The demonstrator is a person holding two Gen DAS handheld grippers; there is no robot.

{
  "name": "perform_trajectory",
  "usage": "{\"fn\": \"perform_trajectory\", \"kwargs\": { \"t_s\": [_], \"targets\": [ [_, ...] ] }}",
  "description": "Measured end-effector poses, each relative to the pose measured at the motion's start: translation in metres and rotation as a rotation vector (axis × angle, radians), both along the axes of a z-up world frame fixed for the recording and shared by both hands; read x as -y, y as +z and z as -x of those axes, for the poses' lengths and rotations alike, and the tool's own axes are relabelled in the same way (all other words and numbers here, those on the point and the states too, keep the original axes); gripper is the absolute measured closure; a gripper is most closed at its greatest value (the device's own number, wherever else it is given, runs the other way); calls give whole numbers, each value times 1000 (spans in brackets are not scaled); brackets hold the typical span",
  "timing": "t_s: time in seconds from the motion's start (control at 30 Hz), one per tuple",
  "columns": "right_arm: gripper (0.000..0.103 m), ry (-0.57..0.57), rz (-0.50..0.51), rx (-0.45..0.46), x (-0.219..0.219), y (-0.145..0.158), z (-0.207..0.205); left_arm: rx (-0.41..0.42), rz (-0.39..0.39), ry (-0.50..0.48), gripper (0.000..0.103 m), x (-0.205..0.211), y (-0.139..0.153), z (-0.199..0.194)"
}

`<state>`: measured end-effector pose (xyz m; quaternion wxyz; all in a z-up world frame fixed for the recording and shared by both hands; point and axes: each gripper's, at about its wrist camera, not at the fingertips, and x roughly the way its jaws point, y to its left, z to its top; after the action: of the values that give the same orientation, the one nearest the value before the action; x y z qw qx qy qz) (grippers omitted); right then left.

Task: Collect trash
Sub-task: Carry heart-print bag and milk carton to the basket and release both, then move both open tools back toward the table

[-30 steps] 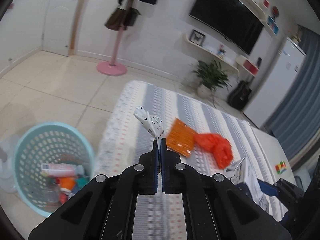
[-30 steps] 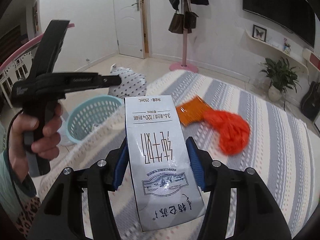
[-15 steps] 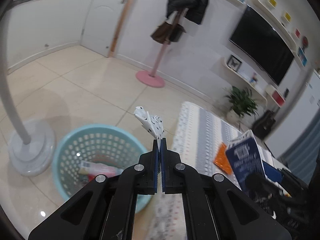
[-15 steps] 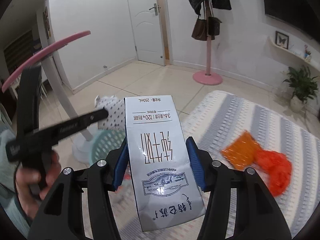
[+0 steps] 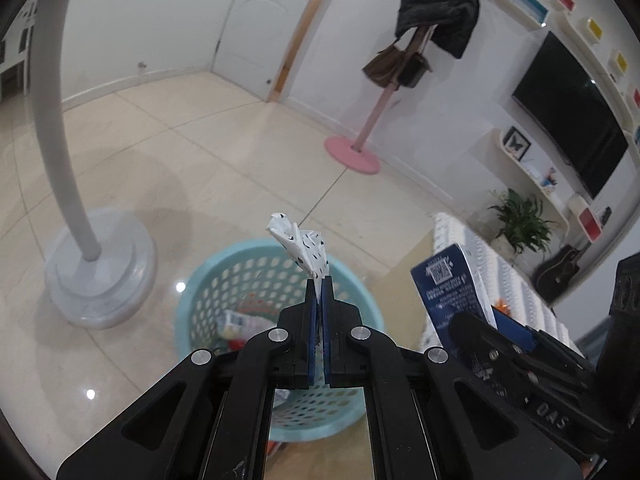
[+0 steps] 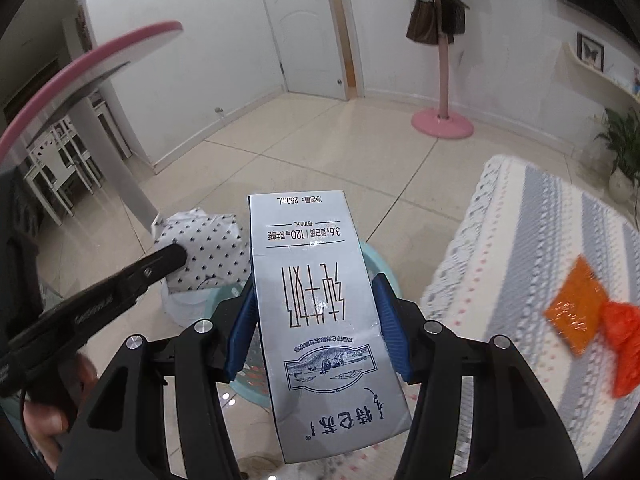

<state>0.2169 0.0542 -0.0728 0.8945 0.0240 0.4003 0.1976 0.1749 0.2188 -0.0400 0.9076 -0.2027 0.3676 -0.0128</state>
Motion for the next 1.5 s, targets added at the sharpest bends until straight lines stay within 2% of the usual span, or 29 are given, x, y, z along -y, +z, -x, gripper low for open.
{"fn": "perform_trajectory", "kwargs": {
  "t_s": [0.2, 0.3, 0.43, 0.53, 0.73, 0.93, 1.1, 1.27, 1.5],
  "targets": [
    [49, -47, -6, -66, -10, -22, -22, -80, 27, 5, 99, -12, -20, -7],
    [47, -67, 4, -98, -13, -32, -30, -94, 26, 13, 89, -16, -25, -7],
    [38, -66, 12, -112, -11, -43, -30, -99, 19, 17, 69, -15, -27, -7],
    [38, -56, 18, -119, -10, -48, -27, -96, 20, 27, 64, -14, -25, -5],
    [38, -40, 2, -125, -1, -49, -19, -86, 30, 50, 62, -8, -23, -6],
    [38, -34, -10, -83, 14, -32, -8, -38, 37, 38, 62, 7, -8, -5],
    [38, -64, -43, -36, 46, -9, 3, 13, 44, 0, 62, 34, 8, -3],
    [38, -151, -82, 22, 105, 16, 18, 49, 13, -73, 62, 77, 20, -4],
    [38, -319, -18, 109, 198, 30, 40, 59, -10, -185, 62, 143, 19, -8]
  ]
}}
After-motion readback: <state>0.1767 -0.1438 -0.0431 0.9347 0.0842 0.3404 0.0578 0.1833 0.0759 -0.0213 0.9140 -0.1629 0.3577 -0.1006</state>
